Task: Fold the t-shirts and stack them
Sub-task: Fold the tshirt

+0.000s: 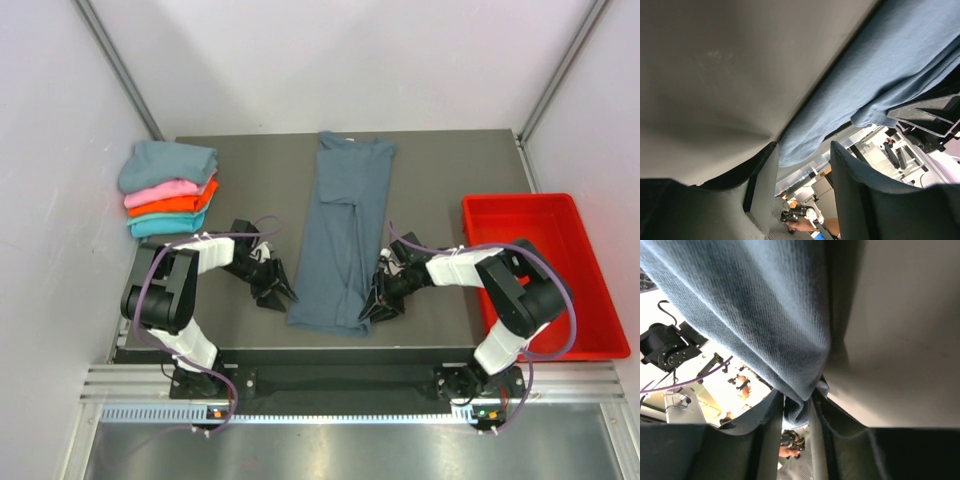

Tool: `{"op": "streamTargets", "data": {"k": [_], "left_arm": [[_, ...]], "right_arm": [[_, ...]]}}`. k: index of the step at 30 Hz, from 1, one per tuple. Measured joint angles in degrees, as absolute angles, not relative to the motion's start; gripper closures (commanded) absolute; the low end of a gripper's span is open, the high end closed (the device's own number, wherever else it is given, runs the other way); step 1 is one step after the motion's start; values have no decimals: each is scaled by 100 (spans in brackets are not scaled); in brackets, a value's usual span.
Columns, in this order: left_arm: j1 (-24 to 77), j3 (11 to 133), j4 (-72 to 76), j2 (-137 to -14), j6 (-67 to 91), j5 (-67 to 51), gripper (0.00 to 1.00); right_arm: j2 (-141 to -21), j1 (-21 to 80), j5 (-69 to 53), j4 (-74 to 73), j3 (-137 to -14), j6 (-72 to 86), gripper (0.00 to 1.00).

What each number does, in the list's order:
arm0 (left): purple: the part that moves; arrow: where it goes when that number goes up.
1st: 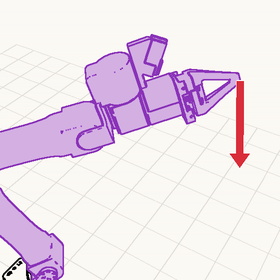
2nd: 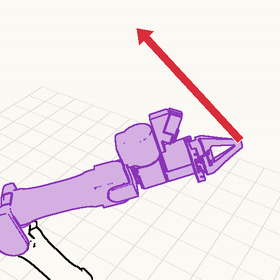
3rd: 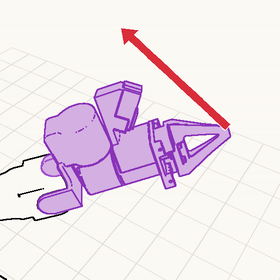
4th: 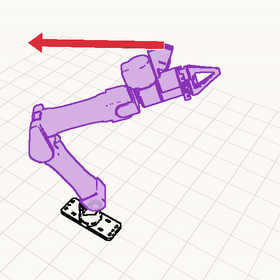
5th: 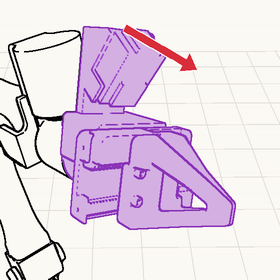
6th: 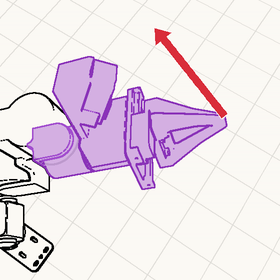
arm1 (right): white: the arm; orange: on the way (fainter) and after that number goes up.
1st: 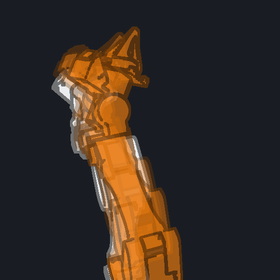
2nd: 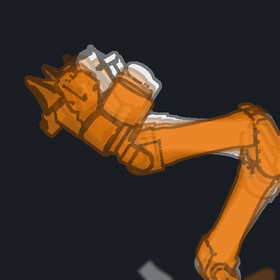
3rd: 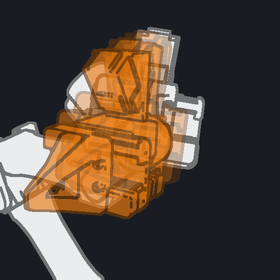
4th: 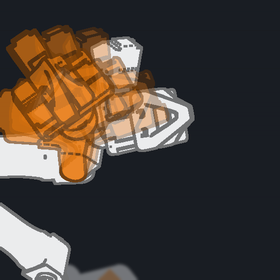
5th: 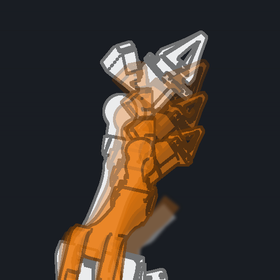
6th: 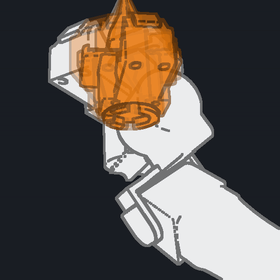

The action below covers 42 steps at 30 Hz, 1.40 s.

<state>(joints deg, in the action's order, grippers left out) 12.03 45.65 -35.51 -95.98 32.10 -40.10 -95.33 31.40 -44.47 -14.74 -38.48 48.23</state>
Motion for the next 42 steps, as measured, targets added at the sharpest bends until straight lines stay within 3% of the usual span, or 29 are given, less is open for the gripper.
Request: {"op": "streamTargets", "data": {"k": [4,6,23,27,29,31,42], "left_arm": [[1203,4530,-3553,-9598,3234,-4012,51],[1205,4530,-3551,-9607,3251,-4012,51],[1824,4508,-3402,-9706,3341,-4108,60],[1900,4480,-3341,-9706,3411,-4150,69],[1933,4471,-3321,-9708,3457,-4180,81],[1975,4469,-3286,-9714,3470,-4224,86],[2187,4471,-3122,-9773,3529,-4375,100]], "right_arm": [[-9533,3140,-4449,-1455,-3846,4825,95],[-9529,3140,-4447,-1439,-3833,4814,100],[-9100,2794,-4099,-1957,-3524,4510,100],[-9043,2720,-4016,-2110,-3518,4473,100],[-8991,2659,-3981,-2171,-3479,4440,100],[-8936,2598,-3931,-2246,-3446,4399,100],[-8755,2440,-3776,-2471,-3417,4289,100]]}}
